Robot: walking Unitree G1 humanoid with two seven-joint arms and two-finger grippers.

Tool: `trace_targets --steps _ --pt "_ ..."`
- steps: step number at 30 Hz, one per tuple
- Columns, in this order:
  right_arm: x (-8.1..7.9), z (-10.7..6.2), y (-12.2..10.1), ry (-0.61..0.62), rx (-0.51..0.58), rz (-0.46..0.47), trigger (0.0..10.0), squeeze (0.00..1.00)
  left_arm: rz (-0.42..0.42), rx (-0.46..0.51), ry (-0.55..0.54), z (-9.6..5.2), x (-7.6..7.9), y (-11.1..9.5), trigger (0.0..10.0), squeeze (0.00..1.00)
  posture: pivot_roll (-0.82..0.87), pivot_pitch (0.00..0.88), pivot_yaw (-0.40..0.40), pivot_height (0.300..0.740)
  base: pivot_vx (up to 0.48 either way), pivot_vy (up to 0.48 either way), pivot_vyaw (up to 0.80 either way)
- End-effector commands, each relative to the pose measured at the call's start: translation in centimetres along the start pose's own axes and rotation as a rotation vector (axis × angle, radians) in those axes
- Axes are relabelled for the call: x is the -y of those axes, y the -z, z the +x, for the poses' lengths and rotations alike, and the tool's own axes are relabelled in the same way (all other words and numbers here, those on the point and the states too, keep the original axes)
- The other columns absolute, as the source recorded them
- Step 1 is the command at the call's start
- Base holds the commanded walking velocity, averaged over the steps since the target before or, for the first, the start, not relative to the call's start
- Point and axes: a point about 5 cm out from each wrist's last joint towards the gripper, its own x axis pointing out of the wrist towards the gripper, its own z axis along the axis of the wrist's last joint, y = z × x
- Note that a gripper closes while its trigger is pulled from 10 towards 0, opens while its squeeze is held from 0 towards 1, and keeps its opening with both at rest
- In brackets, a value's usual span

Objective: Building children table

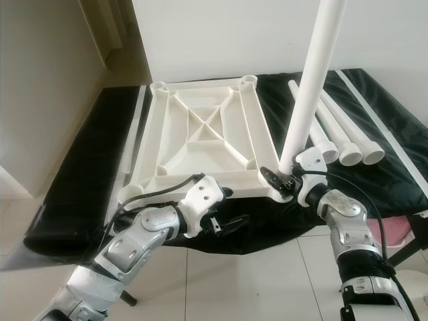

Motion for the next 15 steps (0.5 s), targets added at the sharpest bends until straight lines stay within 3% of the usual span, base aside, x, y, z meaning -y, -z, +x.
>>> trace_targets --steps 1,15 --pt "0.1 0.0 0.0 -0.013 -0.009 -0.019 0.0 0.00 0.016 -0.005 -0.085 -0.2 -0.8 0.1 10.0 0.00 -0.08 0.000 0.062 0.740 0.000 0.000 0.00" --pt "-0.2 -0.6 1.0 0.009 -0.025 0.047 0.0 0.00 0.021 0.008 -0.086 -0.3 -1.0 -0.1 10.0 0.00 -0.09 0.000 0.060 0.740 0.000 0.000 0.00"
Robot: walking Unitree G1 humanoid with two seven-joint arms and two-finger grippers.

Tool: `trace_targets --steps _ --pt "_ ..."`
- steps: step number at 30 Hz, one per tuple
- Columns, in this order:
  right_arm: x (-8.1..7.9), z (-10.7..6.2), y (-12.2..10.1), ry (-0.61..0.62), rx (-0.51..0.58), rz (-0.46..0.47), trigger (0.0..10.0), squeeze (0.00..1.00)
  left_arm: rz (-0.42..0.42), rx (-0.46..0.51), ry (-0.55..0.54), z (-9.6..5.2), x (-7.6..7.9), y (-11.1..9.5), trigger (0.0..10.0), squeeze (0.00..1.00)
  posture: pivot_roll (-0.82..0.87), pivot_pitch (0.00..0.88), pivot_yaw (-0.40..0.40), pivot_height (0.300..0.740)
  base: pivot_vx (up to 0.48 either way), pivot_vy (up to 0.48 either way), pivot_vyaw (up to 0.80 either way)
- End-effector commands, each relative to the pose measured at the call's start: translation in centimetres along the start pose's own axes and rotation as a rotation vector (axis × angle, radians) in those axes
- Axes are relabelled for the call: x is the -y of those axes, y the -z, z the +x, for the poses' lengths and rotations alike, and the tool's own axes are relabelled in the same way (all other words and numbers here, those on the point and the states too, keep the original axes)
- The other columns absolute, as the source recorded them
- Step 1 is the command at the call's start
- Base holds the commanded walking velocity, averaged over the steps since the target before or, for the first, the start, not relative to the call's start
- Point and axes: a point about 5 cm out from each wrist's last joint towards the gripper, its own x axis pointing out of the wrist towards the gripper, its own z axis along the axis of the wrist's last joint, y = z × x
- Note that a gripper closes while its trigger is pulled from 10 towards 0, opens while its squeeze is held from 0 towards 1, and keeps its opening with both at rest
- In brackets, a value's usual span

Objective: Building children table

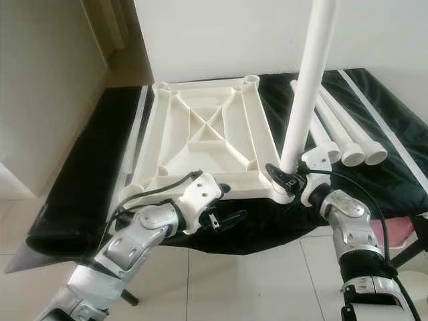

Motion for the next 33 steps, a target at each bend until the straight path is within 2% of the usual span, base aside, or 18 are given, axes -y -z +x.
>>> trace_targets --steps 1,2,11,16,20,22,23,26,28,31,33 --pt "-0.4 -0.3 0.9 0.001 -0.035 0.021 4.0 0.00 0.013 -0.003 -0.058 -0.2 -0.6 0.1 10.0 0.00 -0.09 0.000 0.060 0.740 0.000 0.000 0.00" --pt "-0.5 -0.3 1.1 0.016 -0.036 0.034 10.0 0.00 0.015 -0.003 -0.059 -0.2 -0.6 0.1 10.0 0.00 -0.09 0.000 0.058 0.740 0.000 0.000 0.00" --pt "-0.7 -0.9 2.1 0.150 0.007 0.153 10.0 0.00 0.017 0.001 -0.070 -0.4 -1.0 -0.1 10.0 0.00 -0.09 0.000 0.056 0.740 0.000 0.000 0.00" --pt "-1.2 -1.0 2.5 0.160 0.009 0.178 10.0 0.00 0.021 0.002 -0.065 -0.4 -1.1 -0.1 10.0 0.00 -0.09 0.000 0.064 0.740 0.000 0.000 0.00" --pt "-1.3 -0.9 2.3 0.205 0.008 0.159 10.0 0.00 0.023 0.002 -0.060 -0.4 -1.0 -0.1 10.0 0.00 -0.10 0.000 0.065 0.740 0.000 0.000 0.00" --pt "-1.4 -0.7 2.4 0.222 -0.012 0.136 10.0 0.00 0.025 0.002 -0.058 -0.4 -1.0 -0.1 10.0 0.00 -0.10 0.000 0.065 0.740 0.000 0.000 0.00" --pt "-1.5 -0.4 2.6 0.269 -0.057 0.107 10.0 0.00 0.028 0.003 -0.057 -0.4 -1.0 -0.2 10.0 0.00 -0.10 0.000 0.062 0.740 0.000 0.000 0.00" --pt "-1.5 0.0 2.8 0.338 -0.093 0.095 10.0 0.00 0.029 0.004 -0.057 -0.4 -1.0 -0.2 10.0 0.00 -0.10 0.000 0.062 0.740 0.000 0.000 0.00" --pt "-1.5 0.1 2.8 0.364 -0.101 0.094 10.0 0.00 0.028 0.004 -0.057 -0.4 -1.0 -0.2 10.0 0.00 -0.10 0.000 0.062 0.740 0.000 0.000 0.00" --pt "-2.2 0.6 3.0 0.506 -0.120 0.160 10.0 0.00 0.032 0.001 -0.059 -0.5 -1.1 -0.2 10.0 0.00 -0.09 0.000 0.058 0.740 0.000 0.000 0.00" --pt "-2.2 0.6 3.0 0.506 -0.120 0.160 10.0 0.00 0.032 0.001 -0.059 -0.5 -1.1 -0.2 10.0 0.00 -0.09 0.000 0.058 0.740 0.000 0.000 0.00"
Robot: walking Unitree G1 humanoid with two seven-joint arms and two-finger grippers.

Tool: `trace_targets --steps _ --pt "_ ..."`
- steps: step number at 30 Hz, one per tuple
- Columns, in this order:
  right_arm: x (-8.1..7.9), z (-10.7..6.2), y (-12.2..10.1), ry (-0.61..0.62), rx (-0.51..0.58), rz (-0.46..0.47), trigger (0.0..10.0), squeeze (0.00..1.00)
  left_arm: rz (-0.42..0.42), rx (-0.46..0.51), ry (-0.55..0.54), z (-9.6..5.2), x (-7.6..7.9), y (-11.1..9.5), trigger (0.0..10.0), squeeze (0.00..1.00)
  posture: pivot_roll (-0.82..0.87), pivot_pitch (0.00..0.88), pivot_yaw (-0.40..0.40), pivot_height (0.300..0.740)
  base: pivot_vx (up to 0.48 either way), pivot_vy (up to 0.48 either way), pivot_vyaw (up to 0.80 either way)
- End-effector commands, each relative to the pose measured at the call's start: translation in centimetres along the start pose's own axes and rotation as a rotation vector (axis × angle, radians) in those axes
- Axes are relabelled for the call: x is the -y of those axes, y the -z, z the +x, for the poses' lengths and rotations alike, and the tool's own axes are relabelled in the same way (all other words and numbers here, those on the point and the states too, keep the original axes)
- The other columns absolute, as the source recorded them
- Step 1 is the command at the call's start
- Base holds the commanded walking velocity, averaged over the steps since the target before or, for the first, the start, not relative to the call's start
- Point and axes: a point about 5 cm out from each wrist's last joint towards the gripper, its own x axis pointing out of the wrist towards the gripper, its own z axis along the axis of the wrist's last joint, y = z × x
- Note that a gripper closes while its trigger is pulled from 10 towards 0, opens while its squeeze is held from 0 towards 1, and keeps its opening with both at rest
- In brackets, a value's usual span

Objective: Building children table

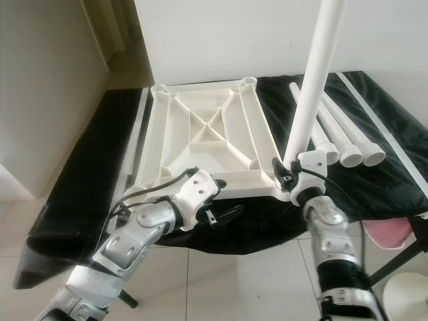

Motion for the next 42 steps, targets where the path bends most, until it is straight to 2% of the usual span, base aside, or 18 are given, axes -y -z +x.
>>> trace_targets --steps 1,3,4,5,7,10,11,13,16,18,24,28,29,32,33,37,42 --pt "0.0 -0.7 2.4 0.090 -0.126 0.038 10.0 0.00 0.010 -0.004 -0.018 -0.1 -0.4 0.0 10.0 0.00 -0.09 0.000 0.056 0.740 0.000 0.000 0.00" --pt "-0.3 -0.8 2.4 0.120 -0.127 0.048 10.0 0.00 0.010 -0.004 -0.018 -0.1 -0.4 0.0 10.0 0.00 -0.09 0.000 0.056 0.740 0.000 0.000 0.00" --pt "-1.1 -1.0 2.3 0.178 -0.118 0.076 10.0 0.00 0.010 -0.003 -0.017 -0.1 -0.4 0.0 10.0 0.00 -0.09 0.000 0.055 0.740 0.000 0.000 0.00" --pt "-2.3 -1.3 2.0 0.294 -0.101 0.116 10.0 0.00 0.013 -0.002 -0.014 -0.1 -0.3 0.0 10.0 0.00 -0.09 0.000 0.055 0.740 0.000 0.000 0.00" --pt "-2.6 -1.4 2.0 0.326 -0.099 0.128 10.0 0.00 0.014 -0.002 -0.014 -0.1 -0.3 -0.1 10.0 0.00 -0.09 0.000 0.055 0.740 0.000 0.000 0.00" --pt "-2.4 -2.0 1.8 0.557 -0.095 0.146 10.0 0.00 0.016 0.000 -0.008 0.0 -0.2 -0.1 10.0 0.00 -0.09 0.000 0.053 0.740 0.000 0.000 0.00" --pt "-2.4 -2.0 1.8 0.557 -0.095 0.146 10.0 0.00 0.016 0.000 -0.008 0.0 -0.2 -0.1 10.0 0.00 -0.09 0.000 0.053 0.740 0.000 0.000 0.00" --pt "-2.5 -2.3 1.9 0.659 -0.109 0.191 10.0 0.00 0.014 0.002 -0.005 0.1 -0.2 -0.2 10.0 0.00 -0.09 0.000 0.054 0.740 0.000 0.000 0.00" --pt "-3.1 -1.8 1.8 0.632 -0.115 0.228 10.0 0.00 0.005 0.012 0.002 0.1 0.0 -0.4 10.0 0.00 -0.09 0.000 0.059 0.740 0.000 0.000 0.00" --pt "-3.2 -1.4 1.6 0.593 -0.109 0.222 10.0 0.00 0.008 0.016 0.011 0.1 0.1 -0.5 10.0 0.00 -0.09 0.000 0.056 0.740 0.000 0.000 0.00" --pt "-3.4 -1.5 1.1 0.611 -0.101 0.185 10.0 0.00 0.010 0.013 0.010 0.1 0.0 -0.4 10.0 0.00 -0.09 0.000 0.053 0.740 0.000 0.000 0.00" --pt "-4.3 -1.3 0.4 0.554 -0.060 0.173 10.0 0.00 0.006 0.013 0.001 0.0 -0.1 -0.4 10.0 0.00 -0.09 0.000 0.051 0.740 0.000 0.000 0.00" --pt "-4.8 -1.1 0.2 0.505 -0.052 0.190 10.0 0.00 0.004 0.014 0.001 0.0 -0.1 -0.4 10.0 0.00 -0.09 0.000 0.050 0.740 0.000 0.000 0.00" --pt "-5.1 -1.0 0.1 0.473 -0.049 0.204 10.0 0.00 0.003 0.014 0.001 0.0 -0.1 -0.4 10.0 0.00 -0.09 0.000 0.050 0.740 0.000 0.000 0.00" --pt "-5.2 -0.9 -0.3 0.448 -0.022 0.195 10.0 1.00 0.003 0.015 0.002 0.0 -0.1 -0.4 10.0 0.00 -0.09 0.000 0.050 0.740 0.000 0.000 0.00" --pt "-5.2 -0.9 -1.3 0.395 0.055 0.182 10.0 1.00 0.003 0.017 0.001 0.1 -0.1 -0.5 10.0 0.00 -0.09 0.000 0.051 0.740 0.000 0.000 0.00" --pt "-5.1 -0.9 -1.4 0.350 0.072 0.185 10.0 1.00 0.004 0.017 0.001 0.1 -0.1 -0.5 10.0 0.00 -0.09 0.000 0.054 0.740 0.000 0.000 0.00"
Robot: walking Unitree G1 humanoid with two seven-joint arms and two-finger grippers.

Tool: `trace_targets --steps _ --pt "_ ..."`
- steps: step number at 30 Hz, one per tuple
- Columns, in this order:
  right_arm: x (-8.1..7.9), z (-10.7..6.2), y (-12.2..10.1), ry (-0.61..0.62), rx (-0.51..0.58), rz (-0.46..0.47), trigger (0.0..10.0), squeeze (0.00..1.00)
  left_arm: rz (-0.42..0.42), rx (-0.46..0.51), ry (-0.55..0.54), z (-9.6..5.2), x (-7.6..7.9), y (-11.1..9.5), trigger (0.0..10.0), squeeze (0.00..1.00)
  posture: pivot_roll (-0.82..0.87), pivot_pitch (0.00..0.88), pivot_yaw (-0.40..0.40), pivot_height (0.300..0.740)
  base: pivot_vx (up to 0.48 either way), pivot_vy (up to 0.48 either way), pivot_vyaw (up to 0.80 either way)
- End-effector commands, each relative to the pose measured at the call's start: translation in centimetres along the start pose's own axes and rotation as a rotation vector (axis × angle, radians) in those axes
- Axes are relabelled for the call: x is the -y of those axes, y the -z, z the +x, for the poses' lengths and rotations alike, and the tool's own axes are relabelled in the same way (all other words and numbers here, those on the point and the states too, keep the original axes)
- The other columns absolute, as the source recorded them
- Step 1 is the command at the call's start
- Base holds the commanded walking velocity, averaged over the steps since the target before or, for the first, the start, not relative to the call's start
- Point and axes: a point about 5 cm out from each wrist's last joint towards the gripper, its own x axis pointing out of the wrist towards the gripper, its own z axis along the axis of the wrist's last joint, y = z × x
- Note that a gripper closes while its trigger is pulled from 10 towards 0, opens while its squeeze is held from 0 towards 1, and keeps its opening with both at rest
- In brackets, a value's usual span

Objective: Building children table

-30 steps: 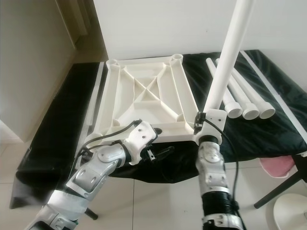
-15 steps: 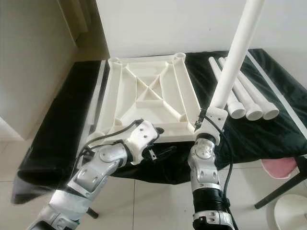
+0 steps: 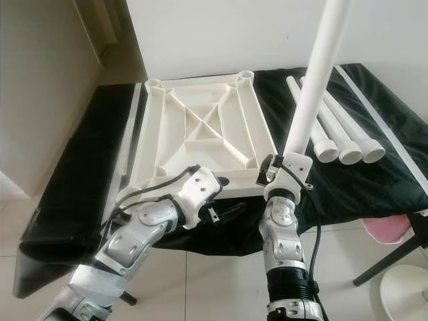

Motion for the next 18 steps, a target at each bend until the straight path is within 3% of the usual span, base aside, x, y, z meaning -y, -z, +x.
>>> trace_targets --steps 1,7,8,18 --pt "-0.2 -0.3 -0.2 -0.034 0.023 0.002 10.0 1.00 0.013 -0.005 -0.001 -0.2 -0.3 -0.1 10.0 0.00 -0.09 0.000 0.054 0.740 0.000 0.000 0.00" --pt "0.8 -1.0 -0.2 -0.071 0.063 -0.035 10.0 1.00 0.014 -0.007 0.004 -0.2 -0.4 -0.1 10.0 0.00 -0.09 0.000 0.054 0.740 0.000 0.000 0.00" --pt "0.8 -1.3 -0.1 -0.085 0.059 -0.039 10.0 0.03 0.014 -0.008 0.007 -0.2 -0.4 -0.1 10.0 0.00 -0.09 0.000 0.054 0.740 0.000 0.000 0.00" --pt "1.0 -2.7 0.0 -0.189 0.089 -0.047 10.0 0.00 0.034 -0.011 0.002 -0.5 -1.3 -0.4 10.0 0.00 -0.11 0.000 0.064 0.740 0.000 0.000 0.00"
